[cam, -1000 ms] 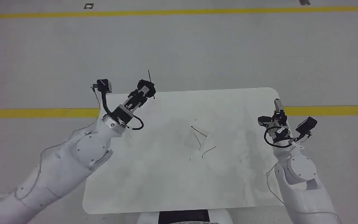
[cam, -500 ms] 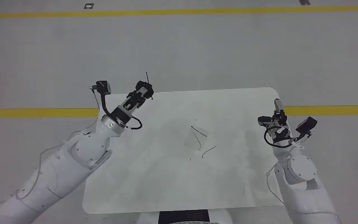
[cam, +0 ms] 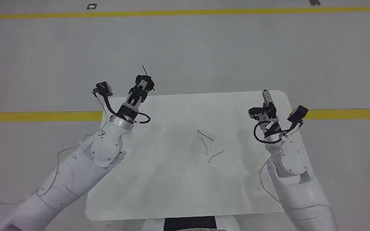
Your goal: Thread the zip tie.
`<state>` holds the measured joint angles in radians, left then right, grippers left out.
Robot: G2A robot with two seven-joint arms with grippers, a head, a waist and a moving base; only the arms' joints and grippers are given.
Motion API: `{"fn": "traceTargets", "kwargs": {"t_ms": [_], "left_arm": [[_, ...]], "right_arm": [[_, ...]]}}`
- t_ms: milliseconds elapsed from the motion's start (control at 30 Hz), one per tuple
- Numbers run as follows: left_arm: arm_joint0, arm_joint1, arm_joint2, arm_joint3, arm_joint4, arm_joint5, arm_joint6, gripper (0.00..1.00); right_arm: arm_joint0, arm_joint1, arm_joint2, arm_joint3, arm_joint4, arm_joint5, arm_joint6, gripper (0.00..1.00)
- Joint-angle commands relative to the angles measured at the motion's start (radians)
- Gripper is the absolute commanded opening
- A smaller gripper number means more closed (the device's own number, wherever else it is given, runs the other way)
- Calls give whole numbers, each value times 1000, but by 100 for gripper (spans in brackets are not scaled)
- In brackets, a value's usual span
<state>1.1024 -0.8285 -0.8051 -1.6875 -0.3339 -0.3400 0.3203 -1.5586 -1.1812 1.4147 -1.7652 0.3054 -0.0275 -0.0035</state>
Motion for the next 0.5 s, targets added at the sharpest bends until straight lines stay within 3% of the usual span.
{"fn": "traceTargets", "kwargs": {"t_ms": [0,33,467], "left_arm": [[-1,-1,1,2,-2,0,0,0],[-1,-1,1,2,-2,0,0,0],[-1,-1,1,2,-2,0,0,0]], "right_arm": [[31,-3,-20,29,-11,-12,21,100],[44,-4,-26,42,-7,-38,41,100],[44,-4,-26,42,-7,-38,41,100]]}}
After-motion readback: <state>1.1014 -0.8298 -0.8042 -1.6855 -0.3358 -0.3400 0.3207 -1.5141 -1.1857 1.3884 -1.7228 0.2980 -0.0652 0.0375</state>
